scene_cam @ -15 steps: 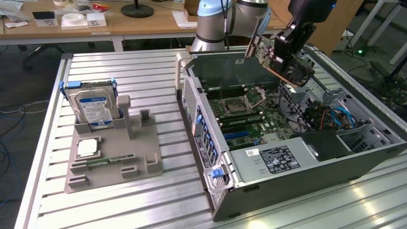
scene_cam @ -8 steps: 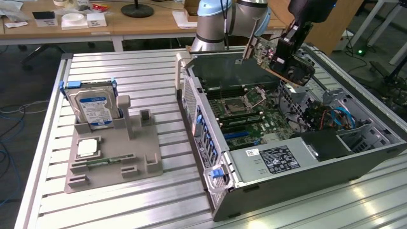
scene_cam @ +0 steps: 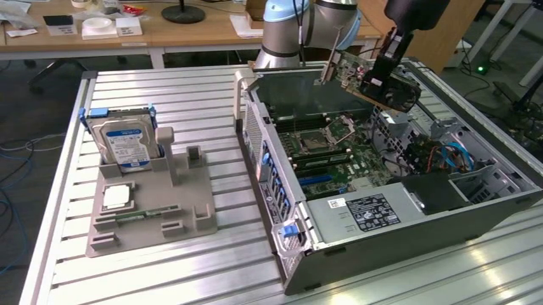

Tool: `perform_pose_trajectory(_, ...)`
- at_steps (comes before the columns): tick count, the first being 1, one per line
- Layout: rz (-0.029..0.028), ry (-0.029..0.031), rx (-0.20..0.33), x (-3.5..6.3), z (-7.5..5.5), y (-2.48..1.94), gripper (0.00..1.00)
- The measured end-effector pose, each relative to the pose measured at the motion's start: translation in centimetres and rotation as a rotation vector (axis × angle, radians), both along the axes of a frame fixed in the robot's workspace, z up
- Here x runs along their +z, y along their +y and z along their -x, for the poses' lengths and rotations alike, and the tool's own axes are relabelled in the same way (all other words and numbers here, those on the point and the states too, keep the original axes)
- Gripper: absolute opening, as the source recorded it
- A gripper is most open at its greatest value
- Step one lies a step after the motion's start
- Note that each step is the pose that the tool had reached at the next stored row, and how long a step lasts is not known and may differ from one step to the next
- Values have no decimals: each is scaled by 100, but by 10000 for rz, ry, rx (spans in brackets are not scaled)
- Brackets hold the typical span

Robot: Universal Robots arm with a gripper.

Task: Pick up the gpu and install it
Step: 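Insert the gpu into the slot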

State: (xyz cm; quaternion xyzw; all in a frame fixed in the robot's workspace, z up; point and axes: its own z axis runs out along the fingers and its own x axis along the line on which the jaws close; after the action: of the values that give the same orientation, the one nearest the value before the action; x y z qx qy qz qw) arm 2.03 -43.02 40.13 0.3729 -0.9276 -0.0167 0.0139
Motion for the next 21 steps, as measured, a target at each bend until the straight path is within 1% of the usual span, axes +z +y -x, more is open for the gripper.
perform_pose_trajectory(21,0,1,3801,-1,0,0,28)
